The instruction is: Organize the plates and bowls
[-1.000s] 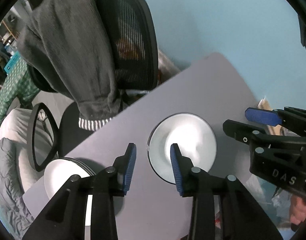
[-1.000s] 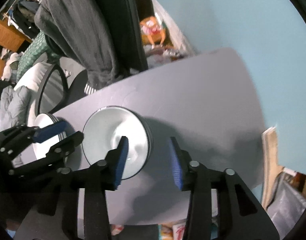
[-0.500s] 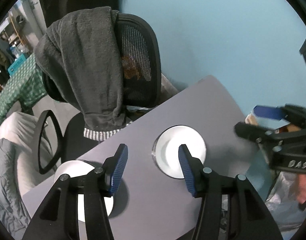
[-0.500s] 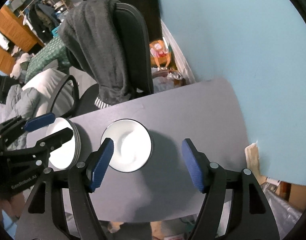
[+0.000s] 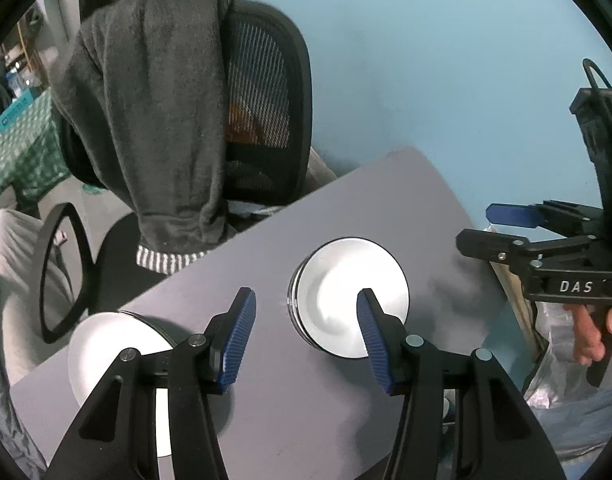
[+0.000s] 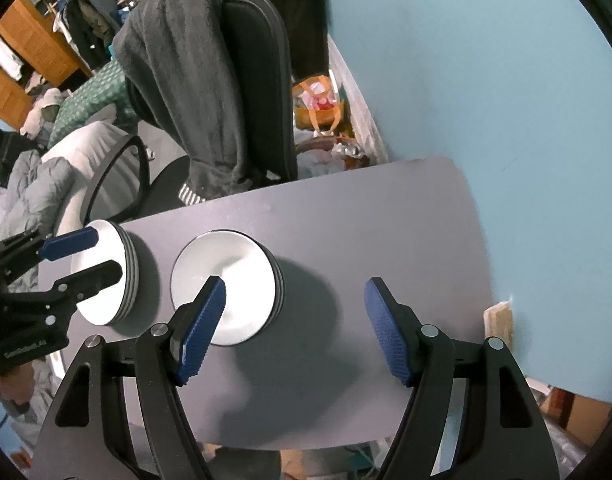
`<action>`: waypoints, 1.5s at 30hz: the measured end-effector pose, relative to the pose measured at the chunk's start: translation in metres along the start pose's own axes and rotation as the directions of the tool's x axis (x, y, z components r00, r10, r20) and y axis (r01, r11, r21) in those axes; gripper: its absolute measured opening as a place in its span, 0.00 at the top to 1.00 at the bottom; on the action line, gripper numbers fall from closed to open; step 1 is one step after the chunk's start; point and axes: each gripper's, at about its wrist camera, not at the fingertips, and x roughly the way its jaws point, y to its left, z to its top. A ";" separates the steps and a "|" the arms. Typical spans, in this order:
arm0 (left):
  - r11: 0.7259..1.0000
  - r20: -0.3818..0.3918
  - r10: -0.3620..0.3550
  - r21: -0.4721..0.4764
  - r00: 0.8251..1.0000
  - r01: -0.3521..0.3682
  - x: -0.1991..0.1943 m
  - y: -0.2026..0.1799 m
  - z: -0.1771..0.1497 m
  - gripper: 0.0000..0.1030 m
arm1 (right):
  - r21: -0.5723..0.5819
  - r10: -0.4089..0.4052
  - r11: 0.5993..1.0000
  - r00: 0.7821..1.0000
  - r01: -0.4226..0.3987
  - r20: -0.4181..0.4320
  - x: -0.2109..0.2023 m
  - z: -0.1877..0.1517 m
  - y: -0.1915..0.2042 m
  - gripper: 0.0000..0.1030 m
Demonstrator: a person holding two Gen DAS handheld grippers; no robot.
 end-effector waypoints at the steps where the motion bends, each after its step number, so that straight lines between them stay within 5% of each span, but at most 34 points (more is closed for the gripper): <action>1: 1.000 -0.014 -0.014 -0.008 1.000 0.014 0.004 0.001 0.000 0.48 | -0.006 0.004 1.000 1.000 -0.004 -0.004 0.002 0.000 -0.001 0.31; 8: 0.998 -0.118 -0.029 -0.067 0.993 0.022 0.045 0.012 0.000 0.48 | -0.028 0.045 0.998 0.990 -0.049 -0.133 0.048 0.003 -0.001 0.31; 13: 0.987 -0.187 -0.063 -0.157 0.980 0.034 0.073 0.028 -0.006 0.48 | 0.018 0.143 0.990 0.962 -0.143 -0.231 0.084 0.005 -0.003 0.31; 23: 0.965 -0.273 -0.127 -0.257 0.954 0.055 0.108 0.044 -0.016 0.51 | -0.033 0.135 0.988 0.937 -0.154 -0.321 0.127 0.007 0.001 0.31; 36: 0.936 -0.314 -0.215 -0.337 0.925 0.103 0.139 0.041 -0.014 0.60 | -0.007 0.249 0.963 0.894 -0.271 -0.373 0.142 0.005 -0.001 0.64; 40: 0.915 -0.307 -0.269 -0.378 0.913 0.142 0.141 0.043 -0.014 0.71 | -0.026 0.248 0.960 0.890 -0.279 -0.383 0.142 0.008 0.002 0.65; 45: 0.921 -0.292 -0.237 -0.372 0.927 0.119 0.136 0.040 -0.016 0.73 | -0.086 0.213 0.961 0.899 -0.264 -0.383 0.141 0.008 0.012 0.66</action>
